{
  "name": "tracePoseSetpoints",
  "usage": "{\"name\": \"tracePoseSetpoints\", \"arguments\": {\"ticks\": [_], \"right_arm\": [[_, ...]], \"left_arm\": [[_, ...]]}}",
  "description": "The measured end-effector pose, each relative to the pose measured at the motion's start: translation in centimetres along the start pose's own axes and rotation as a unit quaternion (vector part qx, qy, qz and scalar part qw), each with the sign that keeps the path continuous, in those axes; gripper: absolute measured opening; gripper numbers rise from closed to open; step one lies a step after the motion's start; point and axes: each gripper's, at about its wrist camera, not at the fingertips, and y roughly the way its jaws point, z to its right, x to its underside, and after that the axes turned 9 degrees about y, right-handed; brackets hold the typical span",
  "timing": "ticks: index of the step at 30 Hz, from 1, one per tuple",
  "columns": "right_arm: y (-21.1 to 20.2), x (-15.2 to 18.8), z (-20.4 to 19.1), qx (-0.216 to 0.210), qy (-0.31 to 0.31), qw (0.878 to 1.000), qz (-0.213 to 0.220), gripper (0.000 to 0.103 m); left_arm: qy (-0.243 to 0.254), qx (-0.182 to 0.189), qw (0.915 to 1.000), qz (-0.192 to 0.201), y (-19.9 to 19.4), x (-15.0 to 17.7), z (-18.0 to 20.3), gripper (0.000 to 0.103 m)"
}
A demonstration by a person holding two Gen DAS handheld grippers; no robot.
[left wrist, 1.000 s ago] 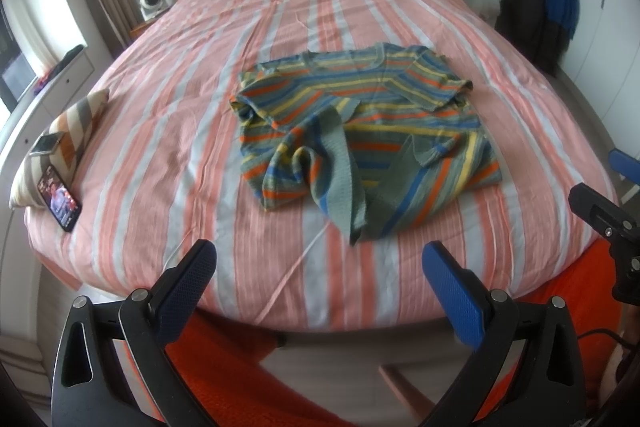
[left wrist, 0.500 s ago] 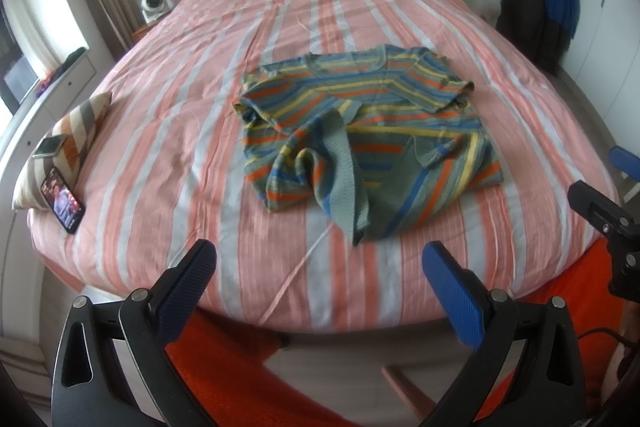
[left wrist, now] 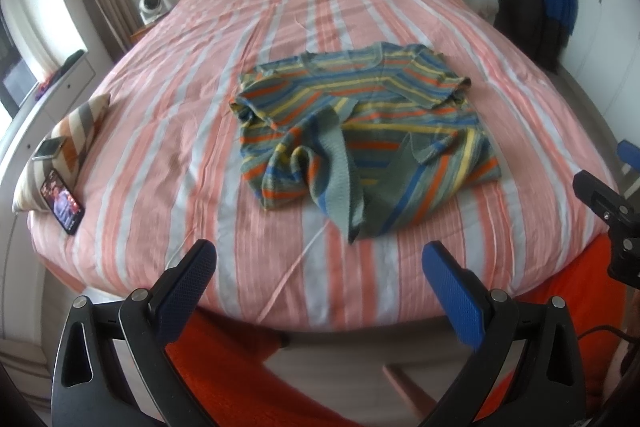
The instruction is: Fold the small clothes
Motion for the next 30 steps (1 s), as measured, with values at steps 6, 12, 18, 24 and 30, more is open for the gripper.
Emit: {"name": "tracePoseSetpoints", "arguments": {"ticks": [6,12,18,24,30], "right_arm": [[-0.1,0.2,-0.1,0.018,-0.011,1.000,0.006,0.103],[-0.2,0.2,-0.1,0.031,-0.015,0.999,0.010,0.103],[-0.1,0.3,-0.2,0.034,-0.014,0.999,0.006,0.103],[0.3,0.1,0.2,0.005,-0.015,1.000,0.002,0.103],[2.8,-0.6,3.5,-0.032,0.012,0.999,-0.013,0.103]], "left_arm": [[0.000,-0.001,1.0000,-0.001,0.0,0.2,0.2,0.103],[0.000,-0.002,1.0000,-0.002,0.0,0.2,0.3,0.103],[-0.004,-0.001,1.0000,-0.004,0.3,0.7,0.0,0.103],[-0.019,0.015,0.9997,-0.004,2.3,0.4,-2.7,0.103],[-0.046,0.066,0.9967,0.006,5.9,-0.7,-8.8,0.102]]}}
